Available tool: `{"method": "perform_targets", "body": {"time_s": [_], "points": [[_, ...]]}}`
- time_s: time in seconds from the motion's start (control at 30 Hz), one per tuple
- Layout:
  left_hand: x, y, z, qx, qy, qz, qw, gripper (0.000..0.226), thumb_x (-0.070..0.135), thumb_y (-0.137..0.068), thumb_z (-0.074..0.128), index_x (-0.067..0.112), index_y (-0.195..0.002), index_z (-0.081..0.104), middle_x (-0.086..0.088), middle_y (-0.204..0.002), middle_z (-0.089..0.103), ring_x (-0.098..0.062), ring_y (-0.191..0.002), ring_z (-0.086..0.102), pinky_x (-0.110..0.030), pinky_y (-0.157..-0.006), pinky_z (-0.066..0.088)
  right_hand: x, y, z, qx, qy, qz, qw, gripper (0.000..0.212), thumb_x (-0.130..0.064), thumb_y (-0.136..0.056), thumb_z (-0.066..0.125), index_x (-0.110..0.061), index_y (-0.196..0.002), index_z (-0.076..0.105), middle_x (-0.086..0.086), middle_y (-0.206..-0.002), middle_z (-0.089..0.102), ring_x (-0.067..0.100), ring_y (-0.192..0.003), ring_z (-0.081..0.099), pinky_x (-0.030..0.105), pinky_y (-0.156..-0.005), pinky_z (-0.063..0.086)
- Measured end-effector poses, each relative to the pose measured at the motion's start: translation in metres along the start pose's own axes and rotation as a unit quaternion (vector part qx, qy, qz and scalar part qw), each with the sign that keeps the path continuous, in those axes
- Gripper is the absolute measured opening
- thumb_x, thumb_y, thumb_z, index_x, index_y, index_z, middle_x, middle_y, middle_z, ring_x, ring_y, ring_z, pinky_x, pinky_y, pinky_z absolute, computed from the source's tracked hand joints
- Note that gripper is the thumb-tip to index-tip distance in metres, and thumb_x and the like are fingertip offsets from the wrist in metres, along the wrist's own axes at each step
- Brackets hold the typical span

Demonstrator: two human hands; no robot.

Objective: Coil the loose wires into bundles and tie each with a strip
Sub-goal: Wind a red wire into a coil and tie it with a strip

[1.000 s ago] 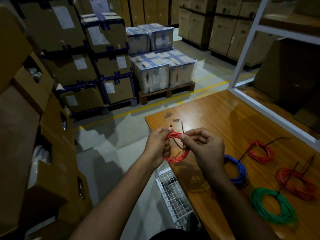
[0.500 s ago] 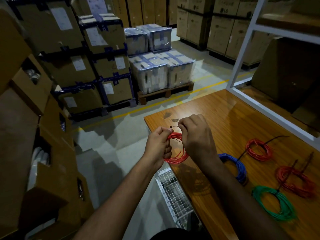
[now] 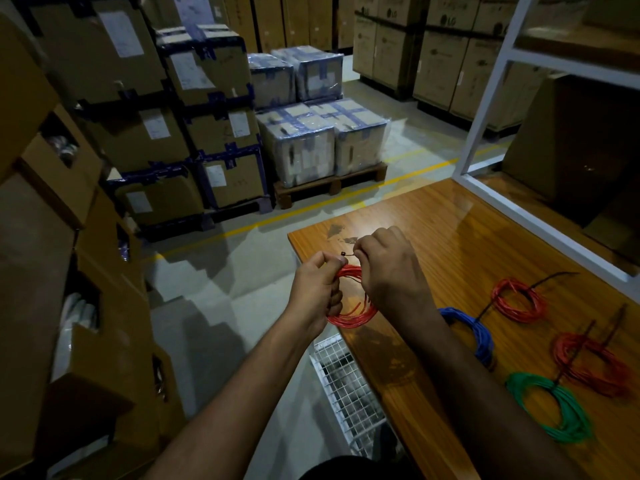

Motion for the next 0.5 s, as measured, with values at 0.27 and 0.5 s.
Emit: {"method": "perform_targets", "body": {"time_s": [0.27,0.5], "points": [[0.0026,-0.0009,0.0004,-0.002,0.022,-0.01,1.0,0.016,0.02,-0.103,0.05,0.012,-0.089,0.052,-0.002,-0.054,0.029,-0.013,-0.041,0.022,-0.021,-0.041,0.019,-0.0056,-0.0005,-0.0074,0.04,-0.006,-0.012,0.999,0.015,-0.013,-0.095,0.051,-0.006,-0.098,0.064,0.008,-0.091,0.056,0.02,-0.085,0.046,0.028,-0.066,0.038],[0.0051,-0.0029,0.0022,-0.006,0.012,0.0,1.0,0.016,0.02,-0.102,0.051,0.013,-0.087,0.053,-0.002,-0.054,0.028,-0.014,-0.041,0.022,-0.022,-0.042,0.019,-0.0029,-0.0051,-0.0062,0.027,0.01,-0.012,1.0,0.006,-0.004,-0.092,0.06,-0.005,-0.096,0.064,0.008,-0.089,0.055,0.02,-0.085,0.045,0.033,-0.065,0.042]]}}
Point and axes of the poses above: each hand's wrist, its own y-axis away from the middle knuckle, its own z-axis out of the palm, x = y × z, the point moved 6 cm from there along -y, towards the middle knuckle
